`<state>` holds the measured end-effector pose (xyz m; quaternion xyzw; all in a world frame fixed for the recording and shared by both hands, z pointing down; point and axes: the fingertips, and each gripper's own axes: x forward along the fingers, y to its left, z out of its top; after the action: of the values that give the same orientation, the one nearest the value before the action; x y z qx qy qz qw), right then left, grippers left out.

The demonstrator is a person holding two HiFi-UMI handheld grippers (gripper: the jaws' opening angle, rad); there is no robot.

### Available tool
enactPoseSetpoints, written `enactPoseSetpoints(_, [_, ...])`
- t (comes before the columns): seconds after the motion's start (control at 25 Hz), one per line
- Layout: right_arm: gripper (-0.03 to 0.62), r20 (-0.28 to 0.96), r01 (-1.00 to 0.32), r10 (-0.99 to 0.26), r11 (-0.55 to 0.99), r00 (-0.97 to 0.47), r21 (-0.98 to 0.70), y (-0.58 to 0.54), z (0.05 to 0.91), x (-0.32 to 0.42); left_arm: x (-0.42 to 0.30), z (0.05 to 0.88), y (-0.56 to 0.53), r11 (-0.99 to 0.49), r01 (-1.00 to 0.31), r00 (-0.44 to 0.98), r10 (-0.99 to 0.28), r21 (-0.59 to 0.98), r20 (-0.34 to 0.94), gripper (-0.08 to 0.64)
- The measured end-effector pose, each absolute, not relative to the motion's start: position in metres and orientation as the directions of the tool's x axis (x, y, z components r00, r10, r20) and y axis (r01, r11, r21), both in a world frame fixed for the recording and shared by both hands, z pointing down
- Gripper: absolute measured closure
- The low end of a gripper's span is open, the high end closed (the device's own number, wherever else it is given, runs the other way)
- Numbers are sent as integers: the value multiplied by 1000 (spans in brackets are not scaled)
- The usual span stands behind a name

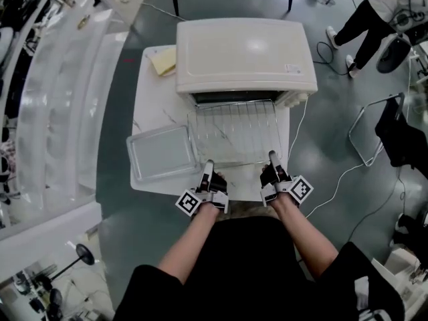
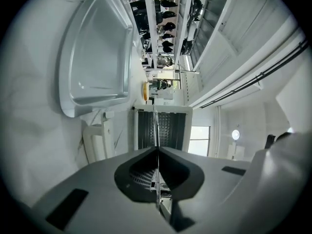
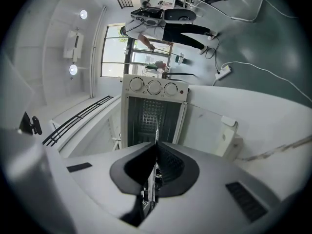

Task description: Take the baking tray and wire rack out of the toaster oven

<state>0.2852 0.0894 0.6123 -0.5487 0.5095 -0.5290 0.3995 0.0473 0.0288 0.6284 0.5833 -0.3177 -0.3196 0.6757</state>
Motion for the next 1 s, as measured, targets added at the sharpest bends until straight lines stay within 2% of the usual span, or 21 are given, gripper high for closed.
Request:
enactPoseSetpoints(0.56, [568, 207, -191, -924, -151, -320, -970, 48, 617, 139, -108, 631, 43, 106, 59, 408, -910, 993, 73, 540])
enactPoseSetpoints(1.0, [568, 232, -204, -883, -159, -409, -966, 10, 633, 24, -222, 641, 28, 103, 48, 305, -949, 994, 84, 540])
